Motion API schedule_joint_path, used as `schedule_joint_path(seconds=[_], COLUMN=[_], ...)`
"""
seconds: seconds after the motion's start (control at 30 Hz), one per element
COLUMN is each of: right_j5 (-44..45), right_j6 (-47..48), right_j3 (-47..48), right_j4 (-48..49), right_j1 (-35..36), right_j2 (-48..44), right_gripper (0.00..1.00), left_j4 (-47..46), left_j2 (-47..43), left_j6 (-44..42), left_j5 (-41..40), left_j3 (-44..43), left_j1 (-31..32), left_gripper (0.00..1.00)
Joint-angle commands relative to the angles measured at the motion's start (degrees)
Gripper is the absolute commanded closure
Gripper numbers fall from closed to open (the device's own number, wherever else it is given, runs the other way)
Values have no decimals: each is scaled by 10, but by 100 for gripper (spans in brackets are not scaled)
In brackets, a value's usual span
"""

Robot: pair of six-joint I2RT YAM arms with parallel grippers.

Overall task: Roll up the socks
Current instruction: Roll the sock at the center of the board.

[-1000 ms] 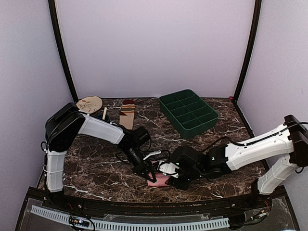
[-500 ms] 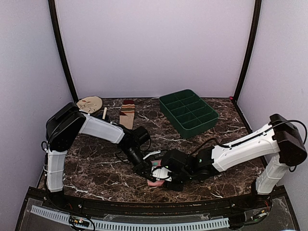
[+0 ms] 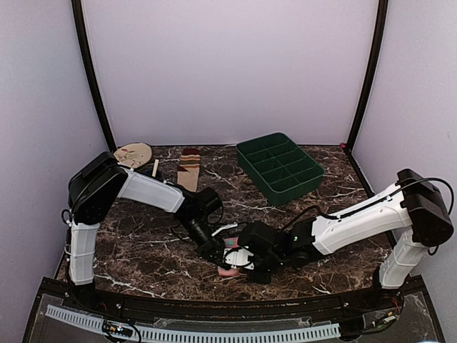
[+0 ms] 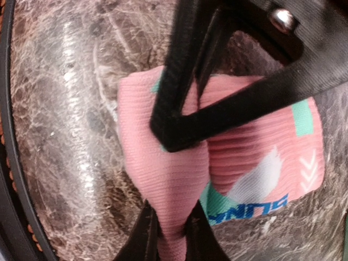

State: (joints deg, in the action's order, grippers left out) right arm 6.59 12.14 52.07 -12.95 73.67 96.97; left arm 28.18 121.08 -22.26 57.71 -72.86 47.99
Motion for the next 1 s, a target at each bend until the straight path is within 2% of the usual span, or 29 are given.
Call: schedule_joint_path(seconds=[0.0, 0.1, 0.2, 0.63, 0.97], right_j5=[-36, -49, -58, -66, -115], right_j6=[-6, -12, -20, -69, -111], right_j3=[2, 2, 2, 10, 20], right_j4=[-6, -8, -4, 9, 20], right_j1=[-9, -13, -17, -24, -34], right_j2=[29, 34, 39, 58, 64], right_gripper=[99, 100, 100, 100, 100], left_j4=[25, 28, 22, -64, -186], left_j2=[12, 6, -2, -99, -207], left_j6=[0, 10, 25, 89, 141], left_j5=[-44, -69, -85, -116, -245], left_j3=[0, -4, -4, 71, 189], left_j1=[-4, -4, -8, -52, -61], left_gripper=[99, 84, 77, 70, 68])
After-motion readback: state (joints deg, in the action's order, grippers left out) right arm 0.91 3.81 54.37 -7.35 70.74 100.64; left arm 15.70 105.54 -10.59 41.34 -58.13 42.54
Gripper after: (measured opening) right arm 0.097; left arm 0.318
